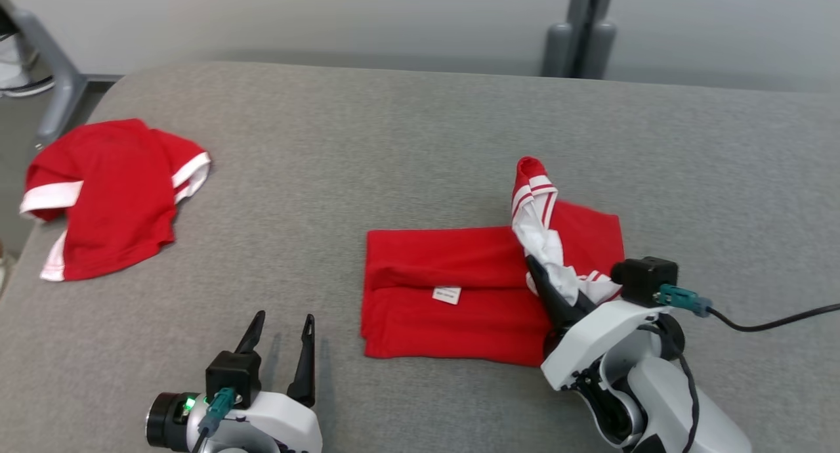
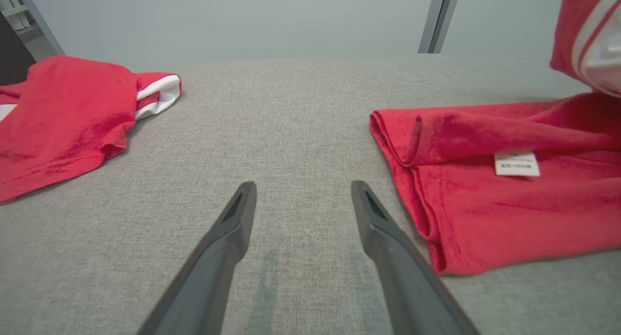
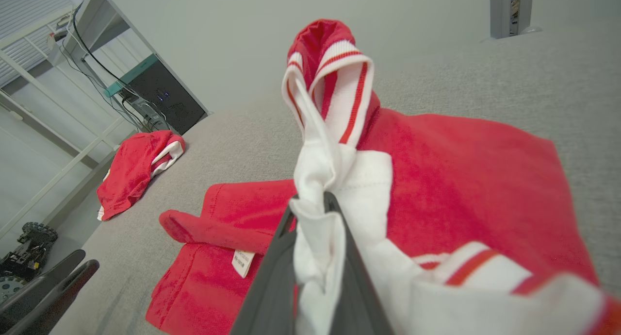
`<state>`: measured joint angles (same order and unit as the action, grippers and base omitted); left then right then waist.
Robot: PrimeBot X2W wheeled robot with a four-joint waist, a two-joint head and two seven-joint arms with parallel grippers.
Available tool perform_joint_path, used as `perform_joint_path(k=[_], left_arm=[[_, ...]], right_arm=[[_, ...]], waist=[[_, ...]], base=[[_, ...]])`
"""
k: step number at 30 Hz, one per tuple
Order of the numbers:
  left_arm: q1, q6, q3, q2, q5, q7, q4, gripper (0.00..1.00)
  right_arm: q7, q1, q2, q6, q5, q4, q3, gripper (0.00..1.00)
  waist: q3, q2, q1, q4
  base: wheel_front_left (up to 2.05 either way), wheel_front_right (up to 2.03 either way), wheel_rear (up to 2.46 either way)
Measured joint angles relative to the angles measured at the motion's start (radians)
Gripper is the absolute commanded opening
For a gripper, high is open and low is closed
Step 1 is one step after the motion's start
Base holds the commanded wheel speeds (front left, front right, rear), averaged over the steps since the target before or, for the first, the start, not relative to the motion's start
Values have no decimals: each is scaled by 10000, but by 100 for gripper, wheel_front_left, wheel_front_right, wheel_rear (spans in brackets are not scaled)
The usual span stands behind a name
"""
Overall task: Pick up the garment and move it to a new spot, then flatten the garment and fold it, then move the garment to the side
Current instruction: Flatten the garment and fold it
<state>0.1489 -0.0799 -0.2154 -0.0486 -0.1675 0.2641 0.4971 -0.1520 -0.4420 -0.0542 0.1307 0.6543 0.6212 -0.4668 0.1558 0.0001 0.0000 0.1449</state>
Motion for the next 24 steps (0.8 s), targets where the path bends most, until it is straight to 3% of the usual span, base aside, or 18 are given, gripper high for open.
perform_joint_path(k=[14, 15, 16, 17, 18, 24], left_arm=[[191, -98, -1114, -2, -347, 0, -46, 100], [190, -125, -1152, -2, -397, 0, -36, 100], [190, -159, -1189, -8, -430, 0, -25, 100], [190, -178, -1223, -8, -456, 0, -13, 100], [188, -184, -1237, -6, -464, 0, -4, 100], [183, -272, -1124, -4, -472, 0, 23, 100]], right_arm=[[98, -648, 58, -2, 767, 543, -1684, 0], [61, -737, 56, -2, 832, 650, -1774, 11], [27, -822, 54, -2, 920, 740, -1868, 11], [-96, -878, 59, -2, 1060, 750, -1937, 48], [-194, -962, 54, -2, 1174, 746, -2065, 100], [-928, -1445, 90, 0, 1202, 903, -2021, 100]], waist=[[32, 0, 0, 1989], [33, 0, 0, 2081], [35, 0, 0, 2152], [35, 0, 0, 2203], [32, 0, 0, 2221], [-64, 0, 0, 1873]], base=[[0, 0, 0], [0, 0, 0], [0, 0, 0], [0, 0, 0], [0, 0, 0], [0, 0, 0]])
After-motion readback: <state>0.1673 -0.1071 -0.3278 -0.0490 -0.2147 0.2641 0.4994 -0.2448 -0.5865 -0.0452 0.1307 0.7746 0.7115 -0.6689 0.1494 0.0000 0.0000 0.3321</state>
